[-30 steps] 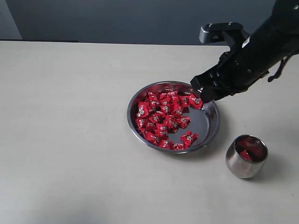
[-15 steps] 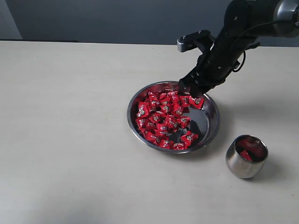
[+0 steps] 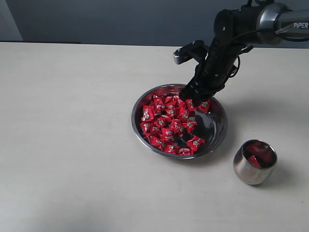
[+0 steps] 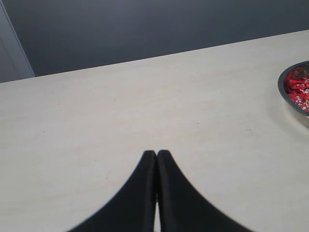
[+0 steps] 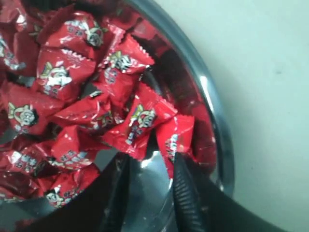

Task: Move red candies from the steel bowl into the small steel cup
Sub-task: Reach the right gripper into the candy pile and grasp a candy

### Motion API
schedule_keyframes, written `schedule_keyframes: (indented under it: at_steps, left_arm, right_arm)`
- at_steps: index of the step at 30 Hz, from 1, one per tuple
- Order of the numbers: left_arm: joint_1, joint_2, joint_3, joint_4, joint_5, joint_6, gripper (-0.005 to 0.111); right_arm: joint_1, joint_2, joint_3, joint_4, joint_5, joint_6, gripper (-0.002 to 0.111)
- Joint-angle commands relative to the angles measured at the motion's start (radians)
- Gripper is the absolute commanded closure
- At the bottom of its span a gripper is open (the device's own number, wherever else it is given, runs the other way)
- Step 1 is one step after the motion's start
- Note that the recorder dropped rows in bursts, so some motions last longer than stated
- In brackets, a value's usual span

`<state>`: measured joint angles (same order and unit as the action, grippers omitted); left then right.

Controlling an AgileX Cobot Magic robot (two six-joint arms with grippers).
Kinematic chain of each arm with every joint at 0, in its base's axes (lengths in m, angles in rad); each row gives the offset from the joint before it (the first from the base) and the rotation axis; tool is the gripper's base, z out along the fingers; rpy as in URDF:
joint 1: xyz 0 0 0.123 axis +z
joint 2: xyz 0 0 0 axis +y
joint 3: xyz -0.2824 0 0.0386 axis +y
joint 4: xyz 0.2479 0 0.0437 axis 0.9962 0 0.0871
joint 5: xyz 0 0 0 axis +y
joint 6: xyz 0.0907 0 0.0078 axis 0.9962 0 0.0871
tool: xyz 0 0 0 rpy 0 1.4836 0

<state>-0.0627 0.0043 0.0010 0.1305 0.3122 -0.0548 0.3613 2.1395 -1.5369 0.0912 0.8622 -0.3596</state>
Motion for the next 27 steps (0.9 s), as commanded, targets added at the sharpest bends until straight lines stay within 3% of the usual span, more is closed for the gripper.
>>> schedule_keyframes:
  at_steps: [1,27]
  left_arm:
    - [-0.008,-0.004,-0.001,0.002,-0.005,-0.006,0.106]
    - [-0.008,-0.004,-0.001,0.002,-0.005,-0.006,0.106]
  right_arm:
    - [0.018,0.029,-0.004,-0.049,-0.002,-0.003,0.077]
    - [0.018,0.04,-0.006,-0.131,-0.049,0.025,0.077]
